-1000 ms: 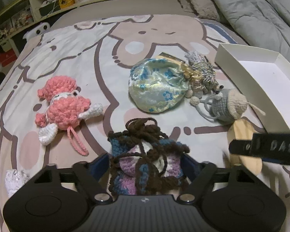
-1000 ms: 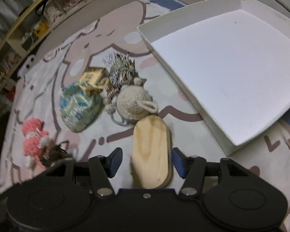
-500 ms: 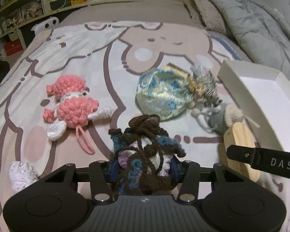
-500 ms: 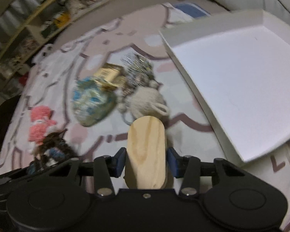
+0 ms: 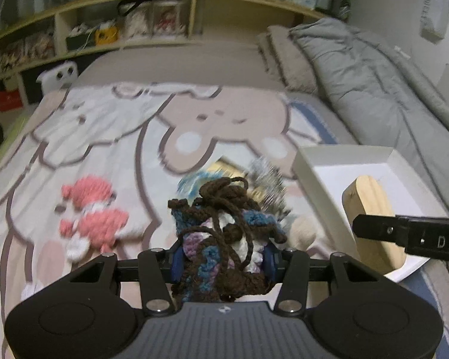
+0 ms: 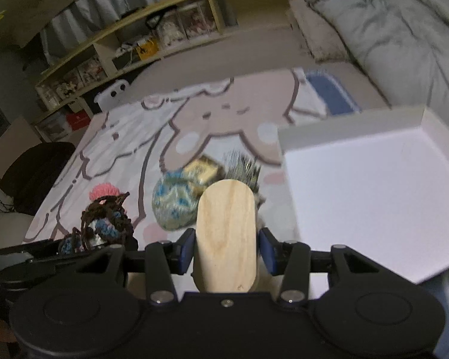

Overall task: Organize objects
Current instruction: 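Carry both held items into the white box and open both tools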

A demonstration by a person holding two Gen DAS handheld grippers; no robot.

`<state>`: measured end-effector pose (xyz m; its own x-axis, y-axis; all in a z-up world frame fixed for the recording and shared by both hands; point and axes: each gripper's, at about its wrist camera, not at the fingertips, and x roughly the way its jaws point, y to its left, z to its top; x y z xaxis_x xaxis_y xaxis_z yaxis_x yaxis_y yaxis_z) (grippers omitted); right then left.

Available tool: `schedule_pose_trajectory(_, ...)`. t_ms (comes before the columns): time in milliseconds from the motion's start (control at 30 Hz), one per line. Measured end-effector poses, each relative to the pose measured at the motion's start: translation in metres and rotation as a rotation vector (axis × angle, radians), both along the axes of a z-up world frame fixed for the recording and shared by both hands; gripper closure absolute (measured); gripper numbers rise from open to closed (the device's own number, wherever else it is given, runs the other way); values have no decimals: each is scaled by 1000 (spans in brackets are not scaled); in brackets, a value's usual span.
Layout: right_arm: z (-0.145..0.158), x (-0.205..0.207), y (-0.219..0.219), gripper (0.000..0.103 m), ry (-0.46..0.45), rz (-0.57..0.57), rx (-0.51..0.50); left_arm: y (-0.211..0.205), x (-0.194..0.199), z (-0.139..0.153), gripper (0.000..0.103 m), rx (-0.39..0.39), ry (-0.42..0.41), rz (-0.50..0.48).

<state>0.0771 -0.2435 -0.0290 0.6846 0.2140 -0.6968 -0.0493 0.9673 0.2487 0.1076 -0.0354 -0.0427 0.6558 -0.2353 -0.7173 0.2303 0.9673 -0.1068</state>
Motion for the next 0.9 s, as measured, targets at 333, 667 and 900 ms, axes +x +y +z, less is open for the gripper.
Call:
schedule_pose_trajectory(333,19,30,-67,56,-47,-12,-66,-69,33,23,53,-6,-68,-125)
schedule_pose_trajectory(667,4,78,-132,56,-39,-44,-110,-149,80,1,53,-32,-62,-267)
schedule_pose_trajectory(900,-27,107,-154,56,12,-25,-122,-187,112,-37,53,24,-31,-367)
